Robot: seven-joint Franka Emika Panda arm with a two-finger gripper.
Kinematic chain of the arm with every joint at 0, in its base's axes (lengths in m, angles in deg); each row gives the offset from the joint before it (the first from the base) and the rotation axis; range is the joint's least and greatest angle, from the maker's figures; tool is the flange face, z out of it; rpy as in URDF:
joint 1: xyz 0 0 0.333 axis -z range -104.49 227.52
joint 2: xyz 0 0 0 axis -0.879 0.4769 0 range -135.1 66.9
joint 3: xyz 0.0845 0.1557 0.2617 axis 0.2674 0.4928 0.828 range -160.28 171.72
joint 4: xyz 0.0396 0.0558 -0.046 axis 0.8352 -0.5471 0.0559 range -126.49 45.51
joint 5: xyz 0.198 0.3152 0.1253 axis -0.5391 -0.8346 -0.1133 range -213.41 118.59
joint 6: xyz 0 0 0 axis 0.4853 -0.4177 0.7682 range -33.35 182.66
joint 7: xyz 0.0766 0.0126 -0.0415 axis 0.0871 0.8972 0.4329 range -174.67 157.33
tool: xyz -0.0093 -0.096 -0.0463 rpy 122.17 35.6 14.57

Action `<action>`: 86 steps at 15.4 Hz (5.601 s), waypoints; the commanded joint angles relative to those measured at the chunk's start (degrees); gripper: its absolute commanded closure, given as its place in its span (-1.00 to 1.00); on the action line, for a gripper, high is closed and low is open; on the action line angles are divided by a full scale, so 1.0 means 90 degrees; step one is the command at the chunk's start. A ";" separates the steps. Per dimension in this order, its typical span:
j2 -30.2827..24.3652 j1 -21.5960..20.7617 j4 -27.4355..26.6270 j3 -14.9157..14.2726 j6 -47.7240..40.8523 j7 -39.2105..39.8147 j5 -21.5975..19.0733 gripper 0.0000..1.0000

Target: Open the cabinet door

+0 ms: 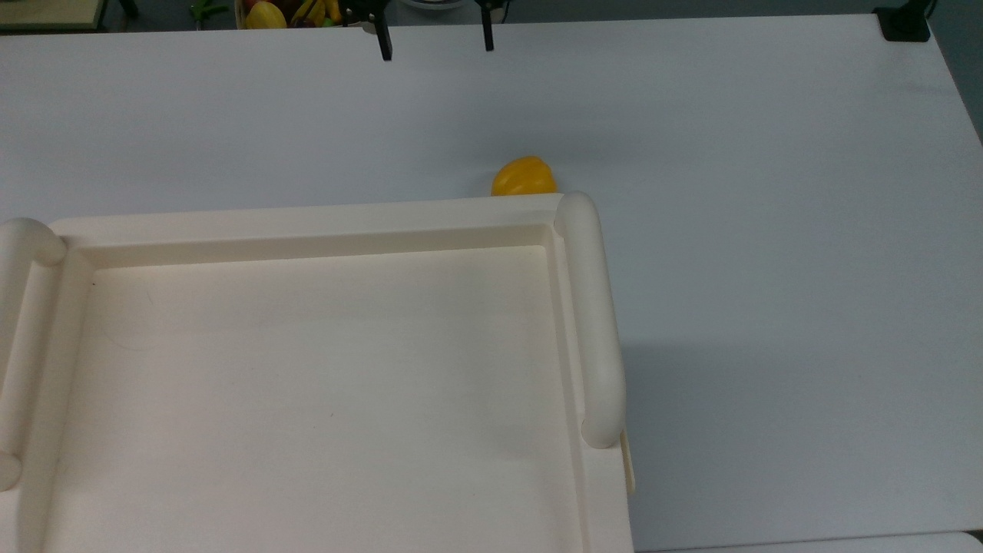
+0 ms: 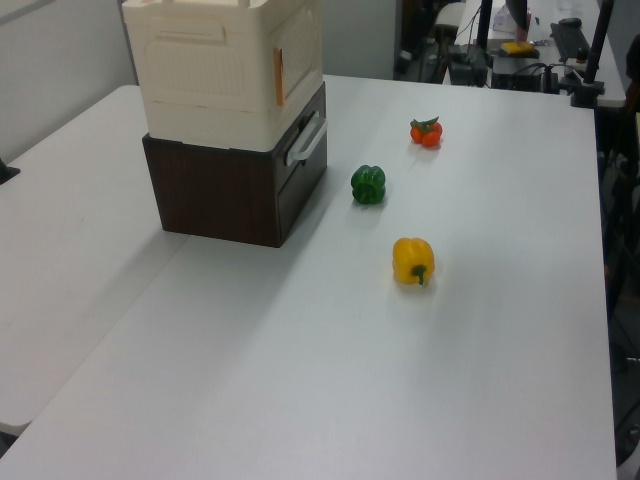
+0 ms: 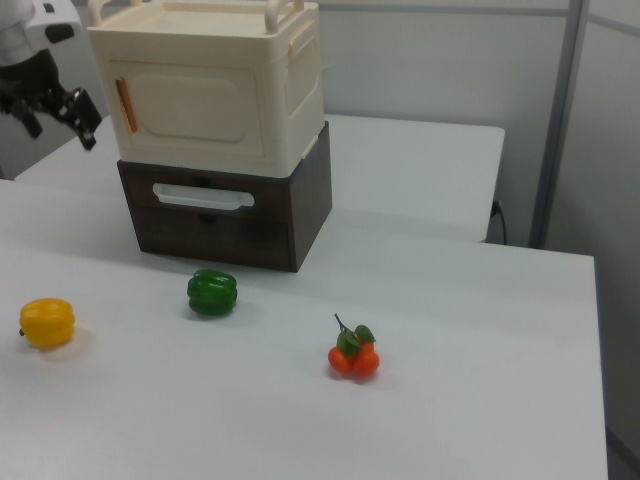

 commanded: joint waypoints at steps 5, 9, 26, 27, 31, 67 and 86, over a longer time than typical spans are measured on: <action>0.0559 -0.0054 0.0105 0.0318 0.2677 0.0087 -0.0265 -0.51; 0.1008 -0.0180 0.0105 0.0318 0.3909 0.0116 -0.0158 -0.51; 0.2347 -0.0288 0.0506 0.0318 0.5903 0.0126 0.0585 -0.22; 0.2347 -0.0288 0.0506 0.0318 0.5904 0.0126 0.0682 -0.10; 0.2347 -0.0288 0.0476 0.0318 0.5904 0.0116 0.0868 0.47; -0.0094 0.1528 0.0008 -0.0159 -0.2435 0.0320 0.0761 -1.00; -0.0241 0.0728 -0.0149 -0.0443 -0.1567 0.0585 0.0058 -1.00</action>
